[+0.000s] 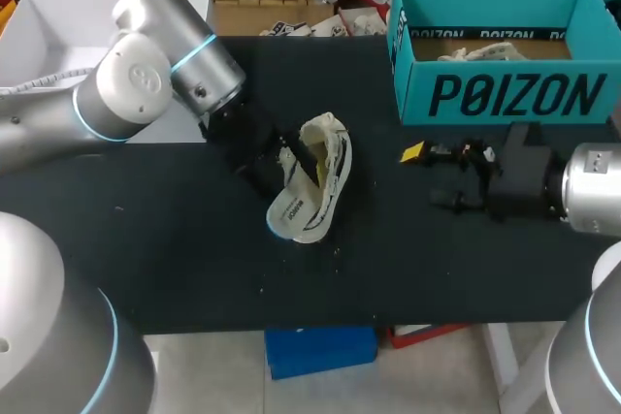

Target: Take the shoe out of the shoebox, open the shoe tongue, remove and reinsert the insole, then place the shoe into the shoebox

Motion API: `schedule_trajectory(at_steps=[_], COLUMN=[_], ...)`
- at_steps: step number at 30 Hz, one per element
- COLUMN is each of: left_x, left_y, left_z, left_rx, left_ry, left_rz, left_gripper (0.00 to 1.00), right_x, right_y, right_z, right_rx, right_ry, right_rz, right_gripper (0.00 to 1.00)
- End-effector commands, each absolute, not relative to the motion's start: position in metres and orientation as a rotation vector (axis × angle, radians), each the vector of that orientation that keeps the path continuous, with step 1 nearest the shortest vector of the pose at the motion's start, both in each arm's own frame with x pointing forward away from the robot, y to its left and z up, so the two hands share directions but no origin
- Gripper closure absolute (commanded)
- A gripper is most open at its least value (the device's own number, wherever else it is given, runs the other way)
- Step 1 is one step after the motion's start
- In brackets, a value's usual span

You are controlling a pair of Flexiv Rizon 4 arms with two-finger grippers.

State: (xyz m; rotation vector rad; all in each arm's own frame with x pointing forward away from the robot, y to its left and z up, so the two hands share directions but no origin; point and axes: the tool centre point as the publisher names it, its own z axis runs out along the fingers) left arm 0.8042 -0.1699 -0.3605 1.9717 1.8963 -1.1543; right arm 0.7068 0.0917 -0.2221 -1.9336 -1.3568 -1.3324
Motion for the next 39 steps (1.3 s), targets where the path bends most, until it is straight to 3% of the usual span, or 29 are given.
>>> schedule_trajectory(at_steps=[1,4,5,6,7,39], left_x=[0.801,0.802,0.803,0.803,0.803,0.823], left_y=[-0.165,-0.162,-0.161,-0.161,-0.160,-0.180], left_z=[-0.358,-0.360,-0.360,-0.361,-0.361,-0.367], left_rx=[1.981,1.987,1.992,1.997,2.002,1.983], left_ry=[1.904,1.916,1.919,1.921,1.921,1.880], left_rz=[-1.137,-1.128,-1.126,-1.127,-1.127,-1.093], left_gripper=[0.55,0.67,0.76,0.94,1.00,1.00], right_x=[0.707,0.707,0.707,0.707,0.707,0.707], right_y=[0.092,0.092,0.092,0.092,0.092,0.092], right_z=[-0.222,-0.222,-0.222,-0.222,-0.222,-0.222], right_rx=[-1.935,-1.935,-1.935,-1.935,-1.935,-1.935], right_ry=[-1.357,-1.357,-1.357,-1.357,-1.357,-1.357], right_rz=[-1.330,-1.330,-1.330,-1.330,-1.330,-1.330], right_gripper=[0.00,0.00,0.00,0.00,0.00,0.00])
